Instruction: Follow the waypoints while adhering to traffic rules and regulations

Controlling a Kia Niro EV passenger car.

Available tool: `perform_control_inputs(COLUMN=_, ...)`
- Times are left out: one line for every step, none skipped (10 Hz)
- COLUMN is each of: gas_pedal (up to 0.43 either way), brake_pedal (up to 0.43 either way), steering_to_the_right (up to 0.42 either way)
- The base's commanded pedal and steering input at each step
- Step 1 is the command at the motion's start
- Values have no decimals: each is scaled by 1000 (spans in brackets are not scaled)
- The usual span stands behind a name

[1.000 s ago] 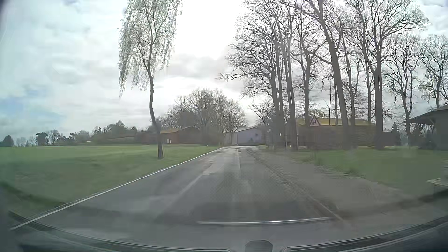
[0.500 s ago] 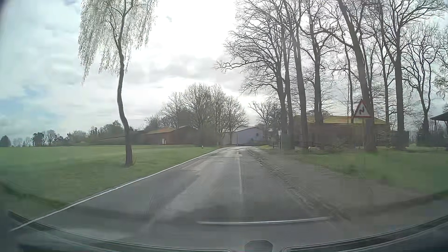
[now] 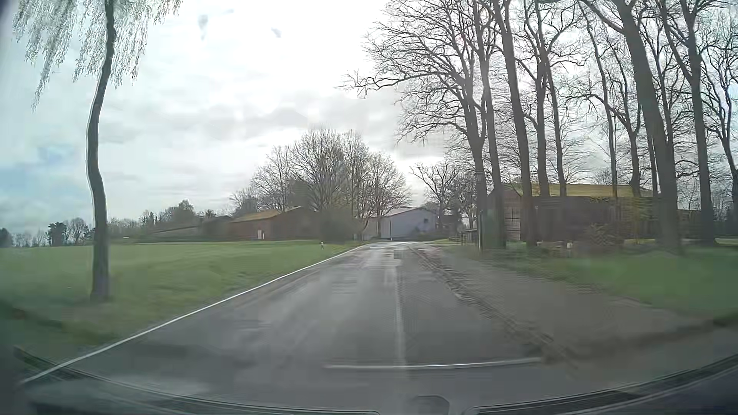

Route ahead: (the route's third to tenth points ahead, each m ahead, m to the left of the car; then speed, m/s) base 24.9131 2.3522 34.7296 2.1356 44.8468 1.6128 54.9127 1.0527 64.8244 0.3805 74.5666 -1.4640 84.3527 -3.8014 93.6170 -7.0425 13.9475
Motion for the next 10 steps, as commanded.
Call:
perform_control_inputs(gas_pedal=177, brake_pedal=0, steering_to_the_right=-2)
perform_control_inputs(gas_pedal=169, brake_pedal=0, steering_to_the_right=-2)
perform_control_inputs(gas_pedal=169, brake_pedal=0, steering_to_the_right=-2)
perform_control_inputs(gas_pedal=157, brake_pedal=0, steering_to_the_right=-2)
perform_control_inputs(gas_pedal=157, brake_pedal=0, steering_to_the_right=-2)
perform_control_inputs(gas_pedal=157, brake_pedal=0, steering_to_the_right=0)
perform_control_inputs(gas_pedal=157, brake_pedal=0, steering_to_the_right=0)
perform_control_inputs(gas_pedal=157, brake_pedal=0, steering_to_the_right=3)
perform_control_inputs(gas_pedal=157, brake_pedal=0, steering_to_the_right=2)
perform_control_inputs(gas_pedal=157, brake_pedal=0, steering_to_the_right=0)
